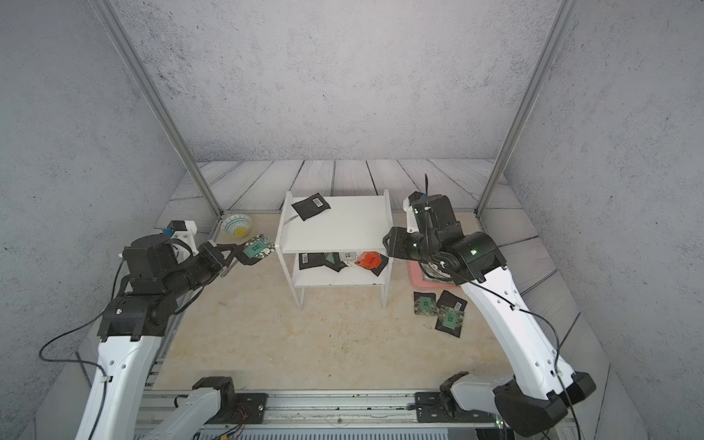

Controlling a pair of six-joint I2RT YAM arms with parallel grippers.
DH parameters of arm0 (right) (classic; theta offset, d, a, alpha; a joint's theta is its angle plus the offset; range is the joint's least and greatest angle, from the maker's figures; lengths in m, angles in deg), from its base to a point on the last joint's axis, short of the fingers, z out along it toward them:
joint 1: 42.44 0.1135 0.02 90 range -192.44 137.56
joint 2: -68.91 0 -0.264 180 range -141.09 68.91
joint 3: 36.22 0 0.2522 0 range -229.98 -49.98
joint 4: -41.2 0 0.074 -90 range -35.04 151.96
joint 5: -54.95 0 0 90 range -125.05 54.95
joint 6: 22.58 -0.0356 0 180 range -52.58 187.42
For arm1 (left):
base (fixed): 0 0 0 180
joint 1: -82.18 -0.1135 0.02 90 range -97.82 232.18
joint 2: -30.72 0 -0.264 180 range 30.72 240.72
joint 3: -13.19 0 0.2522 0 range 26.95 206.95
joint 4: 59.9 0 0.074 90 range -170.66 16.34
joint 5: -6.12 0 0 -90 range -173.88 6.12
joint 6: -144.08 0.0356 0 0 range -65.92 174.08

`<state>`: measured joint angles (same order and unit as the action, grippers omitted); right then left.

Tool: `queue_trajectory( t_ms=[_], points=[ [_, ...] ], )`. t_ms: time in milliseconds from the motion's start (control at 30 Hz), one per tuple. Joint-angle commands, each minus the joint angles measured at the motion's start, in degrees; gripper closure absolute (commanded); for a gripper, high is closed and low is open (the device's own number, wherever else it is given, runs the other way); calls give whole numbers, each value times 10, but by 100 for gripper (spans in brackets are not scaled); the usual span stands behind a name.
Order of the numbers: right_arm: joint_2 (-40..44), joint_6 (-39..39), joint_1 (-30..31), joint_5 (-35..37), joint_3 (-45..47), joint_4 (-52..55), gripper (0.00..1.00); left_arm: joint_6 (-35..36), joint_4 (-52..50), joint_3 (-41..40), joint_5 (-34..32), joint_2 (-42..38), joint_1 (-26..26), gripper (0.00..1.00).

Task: Remove the tea bags from the shelf
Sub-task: Place the tea bag at the center of the board.

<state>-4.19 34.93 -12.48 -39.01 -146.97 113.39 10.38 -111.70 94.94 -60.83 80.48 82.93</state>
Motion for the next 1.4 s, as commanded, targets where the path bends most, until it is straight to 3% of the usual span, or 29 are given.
queue_trajectory(
  t_ms=[0,300,600,833,1133,1367],
  points=[
    [22,8,2,13,-1,9,55,13,-25,-26,-26,-13,-5,100],
    [24,7,3,14,6,7,55,-9,-8,-143,-32,-46,-5,100],
    [25,5,2,15,19,0,55,-38,27,-249,63,-48,2,100],
    [27,3,3,13,30,-9,55,-50,48,-309,99,-55,25,100],
    [28,1,3,10,36,-15,54,-76,147,-349,118,27,107,100],
    [27,-1,3,6,38,-20,54,-60,189,-353,131,108,117,100]
  ],
)
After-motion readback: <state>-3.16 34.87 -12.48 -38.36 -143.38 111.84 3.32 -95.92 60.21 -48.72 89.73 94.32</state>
